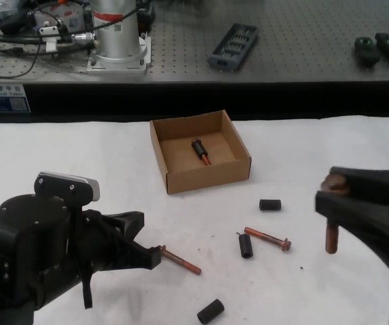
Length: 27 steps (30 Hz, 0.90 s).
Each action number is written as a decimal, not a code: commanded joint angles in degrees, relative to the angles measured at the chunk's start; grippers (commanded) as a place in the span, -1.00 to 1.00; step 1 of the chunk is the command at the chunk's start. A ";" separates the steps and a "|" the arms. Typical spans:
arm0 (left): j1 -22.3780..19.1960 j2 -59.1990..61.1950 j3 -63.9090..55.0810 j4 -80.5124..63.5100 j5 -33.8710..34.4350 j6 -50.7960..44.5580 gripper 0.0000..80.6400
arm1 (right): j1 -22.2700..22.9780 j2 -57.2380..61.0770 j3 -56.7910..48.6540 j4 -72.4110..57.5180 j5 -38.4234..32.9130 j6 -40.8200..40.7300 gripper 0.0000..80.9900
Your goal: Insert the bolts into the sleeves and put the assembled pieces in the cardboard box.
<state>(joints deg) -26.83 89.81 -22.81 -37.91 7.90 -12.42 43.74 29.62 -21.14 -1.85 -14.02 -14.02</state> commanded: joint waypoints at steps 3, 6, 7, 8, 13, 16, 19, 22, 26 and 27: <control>-0.21 -0.56 -0.59 -1.19 0.28 0.40 -0.98 | -0.23 -1.03 3.50 -5.91 0.32 -0.29 -0.86; -0.21 -0.56 -0.59 -1.17 0.28 -0.37 -0.98 | -0.23 0.61 6.46 -9.03 1.23 -1.79 -0.86; -0.21 -0.56 -0.59 -1.17 0.28 -1.07 -0.98 | -0.23 1.06 7.71 -11.54 1.67 -1.91 -0.86; -0.21 -0.56 -0.59 -1.17 0.46 -1.47 -0.98 | -0.23 1.90 8.92 -14.32 1.93 -1.91 -0.86; -0.21 -0.56 -0.59 -1.17 0.50 -1.89 -0.98 | -0.23 7.30 13.27 -27.42 1.93 -1.91 -0.86; -0.21 -0.56 -0.59 -1.17 0.63 -2.03 -0.98 | -0.23 11.95 14.15 -30.36 5.63 -1.91 -0.86; -0.21 -0.56 -0.59 -0.40 4.45 -2.20 -0.99 | -0.23 16.62 14.13 -32.45 9.21 -1.82 -0.86; -0.21 -0.56 -1.33 2.89 5.01 -1.51 -0.97 | -0.23 20.70 14.13 -36.30 9.20 -1.82 -0.86; -0.21 -0.56 -4.49 12.51 5.48 1.69 -0.73 | -0.23 24.34 14.13 -38.42 9.20 -1.82 -0.86; -0.21 -0.56 -5.73 15.82 5.48 2.71 -0.65 | -0.23 25.05 14.13 -38.41 9.20 -1.82 -0.86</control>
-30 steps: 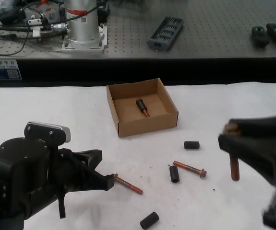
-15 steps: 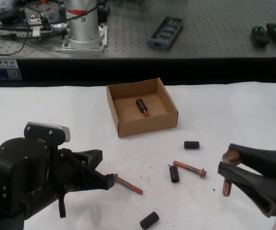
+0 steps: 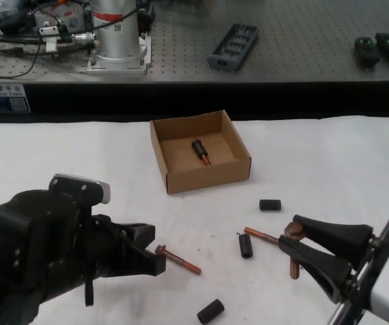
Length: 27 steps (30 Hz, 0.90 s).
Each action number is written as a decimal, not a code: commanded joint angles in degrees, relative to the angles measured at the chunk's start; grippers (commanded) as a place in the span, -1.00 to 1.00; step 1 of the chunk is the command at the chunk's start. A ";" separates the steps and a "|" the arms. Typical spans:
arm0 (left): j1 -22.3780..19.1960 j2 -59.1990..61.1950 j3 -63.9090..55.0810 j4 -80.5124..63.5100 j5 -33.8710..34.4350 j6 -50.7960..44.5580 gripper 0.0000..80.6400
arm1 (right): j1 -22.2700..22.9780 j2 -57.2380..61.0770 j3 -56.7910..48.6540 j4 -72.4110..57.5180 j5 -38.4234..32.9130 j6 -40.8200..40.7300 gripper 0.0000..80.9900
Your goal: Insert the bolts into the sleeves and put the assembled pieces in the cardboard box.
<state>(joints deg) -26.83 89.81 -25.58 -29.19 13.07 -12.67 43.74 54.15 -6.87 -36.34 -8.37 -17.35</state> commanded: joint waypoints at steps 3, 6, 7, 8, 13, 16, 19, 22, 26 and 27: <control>-0.21 -0.56 -7.29 16.53 0.10 6.17 -0.46 | -0.23 1.21 -0.14 -3.32 3.55 1.85 -0.86; -0.21 -0.45 -11.66 25.55 -1.19 9.56 -0.41 | -0.23 1.20 -0.14 -2.51 3.55 3.21 -0.86; -0.21 -0.44 -13.27 28.43 -2.90 10.55 -0.41 | -0.23 1.20 -0.14 -2.48 3.55 3.53 -0.86; -0.21 -0.45 -14.58 30.84 -4.76 11.06 -0.41 | -0.23 1.20 -0.14 -2.18 3.55 3.63 -0.86; -0.21 -0.45 -22.13 45.58 -23.09 11.31 -0.41 | -0.23 1.20 -0.14 -1.72 3.55 3.62 -0.86; -0.21 -0.45 -24.32 50.08 -29.41 11.31 -0.41 | -0.23 1.20 -0.14 -1.72 3.55 3.62 -0.86; -0.21 -0.45 -25.22 52.04 -28.58 15.84 -0.41 | -0.23 1.20 -0.14 -1.72 3.55 3.62 -0.86; -0.21 -0.45 -25.95 55.26 -29.47 24.41 -0.35 | -0.23 1.20 -0.14 -1.72 3.55 3.62 -0.86; 0.82 -0.45 -27.67 60.10 -33.77 25.45 -0.13 | -0.23 1.20 -0.14 -1.72 3.55 3.62 -0.86; 1.02 -0.45 -28.28 61.31 -33.75 24.35 -0.12 | -0.23 1.20 -0.14 -1.72 3.55 3.62 -0.86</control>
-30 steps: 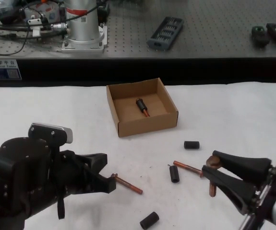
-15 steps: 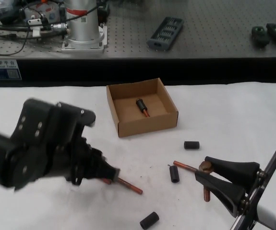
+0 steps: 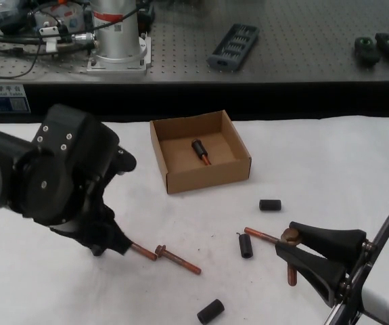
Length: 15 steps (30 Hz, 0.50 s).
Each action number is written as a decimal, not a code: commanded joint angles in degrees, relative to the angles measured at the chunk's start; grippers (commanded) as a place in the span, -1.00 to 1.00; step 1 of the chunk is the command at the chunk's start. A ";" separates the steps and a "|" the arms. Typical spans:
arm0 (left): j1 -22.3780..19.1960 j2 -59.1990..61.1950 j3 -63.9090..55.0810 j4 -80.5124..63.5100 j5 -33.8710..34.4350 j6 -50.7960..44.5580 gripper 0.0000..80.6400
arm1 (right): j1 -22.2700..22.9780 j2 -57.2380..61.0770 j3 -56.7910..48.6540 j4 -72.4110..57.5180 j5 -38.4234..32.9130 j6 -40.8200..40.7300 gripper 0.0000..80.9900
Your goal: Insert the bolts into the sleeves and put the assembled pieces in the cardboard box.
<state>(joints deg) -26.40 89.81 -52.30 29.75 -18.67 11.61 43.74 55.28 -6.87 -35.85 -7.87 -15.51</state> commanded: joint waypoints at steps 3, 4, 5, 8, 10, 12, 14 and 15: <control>0.69 -0.45 -3.09 4.81 -1.76 0.89 -0.12 | -0.23 0.08 -0.14 -1.82 3.05 2.98 -0.86; 0.69 -0.45 -3.48 5.24 -1.23 2.51 -0.12 | -0.23 0.08 -0.14 -1.83 3.05 3.05 -0.86; 0.69 -0.45 -3.93 6.05 -0.48 4.81 -0.12 | -0.23 0.08 -0.14 -1.66 3.05 3.03 -0.86; 0.69 -0.45 -5.24 7.19 0.55 6.27 -0.12 | -0.23 0.08 -0.14 -1.09 3.05 3.03 -0.86; 1.13 -0.30 -6.17 7.72 1.83 3.81 -0.12 | -0.23 0.08 -0.14 -0.89 3.05 3.03 -0.86; 1.68 -0.01 -7.07 8.18 2.49 -0.36 -0.12 | -0.23 0.08 -0.14 -0.80 3.05 3.03 -0.86; 2.53 0.21 -7.78 8.77 3.18 -5.59 -0.12 | -0.23 0.08 -0.14 -0.82 3.05 3.29 -0.86; 3.02 0.48 -8.27 9.57 3.91 -8.38 -0.12 | -0.23 0.08 -0.14 -0.82 3.05 3.39 -0.86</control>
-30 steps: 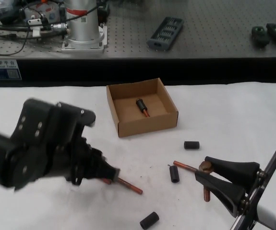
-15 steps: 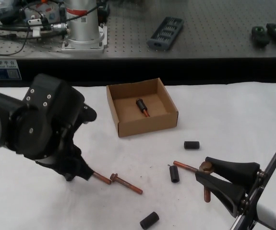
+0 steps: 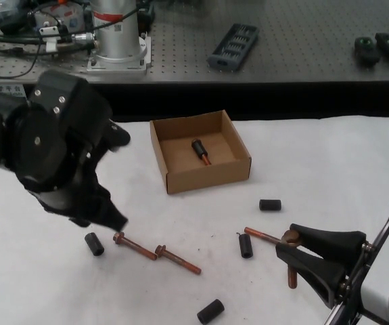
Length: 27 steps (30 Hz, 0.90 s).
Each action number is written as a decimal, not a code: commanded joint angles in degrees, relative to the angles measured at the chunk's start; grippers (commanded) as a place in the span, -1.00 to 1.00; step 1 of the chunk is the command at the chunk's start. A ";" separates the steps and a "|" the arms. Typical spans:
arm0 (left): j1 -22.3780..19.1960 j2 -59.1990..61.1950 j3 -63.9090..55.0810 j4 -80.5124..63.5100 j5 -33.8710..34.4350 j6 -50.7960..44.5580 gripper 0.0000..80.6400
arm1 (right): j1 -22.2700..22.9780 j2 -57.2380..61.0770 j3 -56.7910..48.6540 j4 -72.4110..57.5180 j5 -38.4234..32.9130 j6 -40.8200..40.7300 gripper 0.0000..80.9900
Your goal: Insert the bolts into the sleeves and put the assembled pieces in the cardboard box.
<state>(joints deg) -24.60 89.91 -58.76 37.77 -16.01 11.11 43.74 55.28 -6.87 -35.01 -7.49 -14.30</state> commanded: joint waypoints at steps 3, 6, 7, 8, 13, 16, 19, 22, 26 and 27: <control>3.10 2.09 -3.24 5.08 5.17 -15.32 -0.12 | -0.23 0.08 -0.14 -1.67 2.67 2.33 -0.86; 4.74 4.36 -4.16 8.35 8.86 -22.19 -0.12 | -0.23 0.08 -0.14 -1.67 2.67 2.33 -0.86; 5.13 5.11 -4.23 9.11 10.14 -24.23 -0.12 | -0.23 0.08 -0.14 -1.67 2.67 2.33 -0.86; 5.49 5.79 -4.21 9.36 11.65 -26.19 -0.12 | -0.23 0.08 -0.14 -1.67 2.67 2.33 -0.86; 5.81 8.39 -4.21 8.88 17.58 -32.73 -0.12 | -0.23 0.08 -0.14 -1.67 2.67 2.33 -0.86; 5.81 9.04 -4.21 7.31 20.66 -36.48 -0.12 | -0.23 0.08 -0.14 -1.67 2.67 2.95 -0.86; 5.81 9.06 -4.21 4.92 20.55 -38.22 -0.12 | -0.23 0.08 -0.14 -1.67 2.00 3.12 -0.86; 5.94 9.06 -4.21 2.78 20.32 -40.76 -0.12 | -0.23 0.08 -0.14 -1.78 0.96 3.12 -0.86; 6.07 9.06 -4.21 0.89 18.80 -43.10 -0.12 | -0.23 0.08 -0.14 -1.77 0.90 3.12 -0.86; 6.10 9.06 -4.21 0.70 18.49 -44.29 -0.12 | -0.23 0.08 -0.14 -1.77 0.90 3.12 -0.86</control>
<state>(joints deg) -18.87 99.02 -62.21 40.65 3.96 -29.03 43.74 55.28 -6.87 -34.93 -8.07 -12.71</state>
